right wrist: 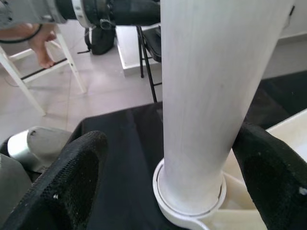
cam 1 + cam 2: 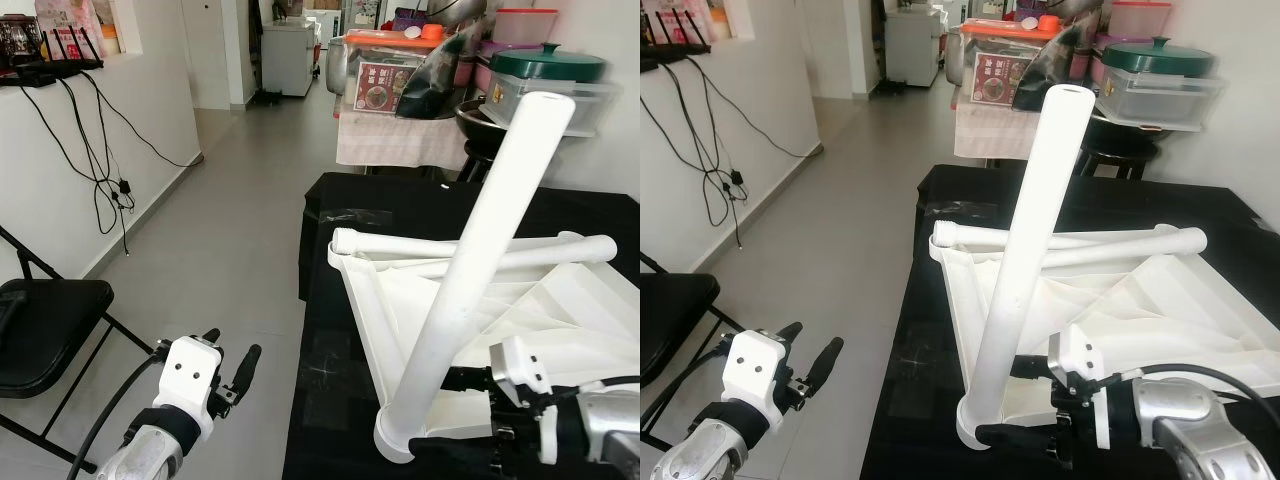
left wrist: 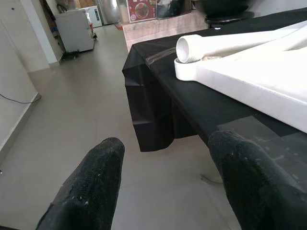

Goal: Building children table

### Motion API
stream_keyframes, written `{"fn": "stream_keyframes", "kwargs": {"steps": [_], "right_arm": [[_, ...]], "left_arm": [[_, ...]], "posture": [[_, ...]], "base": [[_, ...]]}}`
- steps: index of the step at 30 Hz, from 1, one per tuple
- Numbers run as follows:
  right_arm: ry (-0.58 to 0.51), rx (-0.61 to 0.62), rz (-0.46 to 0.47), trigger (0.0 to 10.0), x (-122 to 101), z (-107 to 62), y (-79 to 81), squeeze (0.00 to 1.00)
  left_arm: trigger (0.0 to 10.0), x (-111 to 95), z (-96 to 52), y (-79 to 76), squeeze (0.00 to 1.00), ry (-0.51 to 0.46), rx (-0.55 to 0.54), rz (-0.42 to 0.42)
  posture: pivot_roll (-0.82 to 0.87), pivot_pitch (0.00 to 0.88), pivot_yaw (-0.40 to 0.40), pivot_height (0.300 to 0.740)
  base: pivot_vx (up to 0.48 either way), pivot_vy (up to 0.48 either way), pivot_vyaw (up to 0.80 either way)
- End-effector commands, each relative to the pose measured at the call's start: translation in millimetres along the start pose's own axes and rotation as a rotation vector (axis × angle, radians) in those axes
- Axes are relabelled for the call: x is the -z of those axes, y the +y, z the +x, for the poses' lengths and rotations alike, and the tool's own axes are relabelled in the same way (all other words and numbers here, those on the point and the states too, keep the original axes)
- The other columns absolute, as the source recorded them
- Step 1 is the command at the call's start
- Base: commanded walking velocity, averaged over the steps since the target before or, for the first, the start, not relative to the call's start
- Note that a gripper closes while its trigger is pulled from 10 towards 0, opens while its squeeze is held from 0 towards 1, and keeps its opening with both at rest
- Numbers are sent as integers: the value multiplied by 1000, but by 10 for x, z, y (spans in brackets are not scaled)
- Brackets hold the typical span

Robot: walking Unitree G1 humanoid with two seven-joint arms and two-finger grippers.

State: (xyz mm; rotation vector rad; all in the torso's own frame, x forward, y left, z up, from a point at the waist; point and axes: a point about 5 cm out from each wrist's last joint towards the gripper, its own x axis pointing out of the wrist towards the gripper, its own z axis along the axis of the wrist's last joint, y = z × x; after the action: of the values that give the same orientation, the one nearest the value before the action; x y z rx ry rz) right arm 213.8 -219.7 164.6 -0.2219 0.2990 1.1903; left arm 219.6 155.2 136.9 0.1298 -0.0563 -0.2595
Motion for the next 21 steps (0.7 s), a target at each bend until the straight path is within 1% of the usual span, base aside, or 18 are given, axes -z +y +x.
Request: {"fn": "stream_keyframes", "kwargs": {"steps": [1,2,3,5,6,7,8,13,14,18,19,20,21], "right_arm": [[10,79,5,10000,45,-14,-43,0],[10,118,2,10000,47,-28,-73,0],[10,118,2,10000,47,-28,-73,0],[-2,234,-2,10000,38,-33,-185,0],[-2,234,-2,10000,38,-33,-185,0],[-39,291,23,10000,20,-31,-242,0],[-51,309,45,10000,22,-28,-255,0],[-62,303,57,10000,23,-24,-227,0],[-65,279,52,10000,15,-26,-195,0],[-70,264,48,10000,8,-27,-176,0],[-83,227,50,10000,-12,-36,-138,0],[-83,227,50,10000,-12,-36,-138,0],[-92,182,52,10000,-31,-54,-95,0]], "left_arm": [[10000,65,-13,15,0,40,-16,6],[10000,69,-12,14,0,43,-15,9],[10000,69,-12,14,0,43,-15,9],[10000,69,-5,9,0,43,-10,15],[10000,69,-5,9,0,43,-10,15],[10000,67,-3,6,0,42,-10,17],[10000,63,-3,4,0,38,-11,18],[10000,60,-3,2,0,36,-15,20],[10000,59,-3,2,0,35,-16,21],[10000,58,-2,2,0,36,-16,21],[10000,62,-3,3,0,37,-16,20],[10000,62,-3,3,0,37,-16,20],[10000,64,-3,4,0,37,-16,19]], "posture": [[-49,9,-27,740],[-50,9,-26,740],[-50,9,-26,740],[-52,10,-27,740],[-52,10,-27,740],[-50,11,-29,740],[-51,13,-28,740],[-52,13,-27,740],[-51,13,-27,740],[-51,13,-27,740],[-51,12,-28,740],[-51,12,-28,740],[-51,12,-28,740]], "base": [[0,304,0],[0,304,0],[0,304,0],[0,304,0],[0,304,0],[0,0,0],[0,0,-800],[0,0,-800],[0,0,-800],[0,0,-800],[0,0,-800],[0,0,-800],[0,0,-800]]}}
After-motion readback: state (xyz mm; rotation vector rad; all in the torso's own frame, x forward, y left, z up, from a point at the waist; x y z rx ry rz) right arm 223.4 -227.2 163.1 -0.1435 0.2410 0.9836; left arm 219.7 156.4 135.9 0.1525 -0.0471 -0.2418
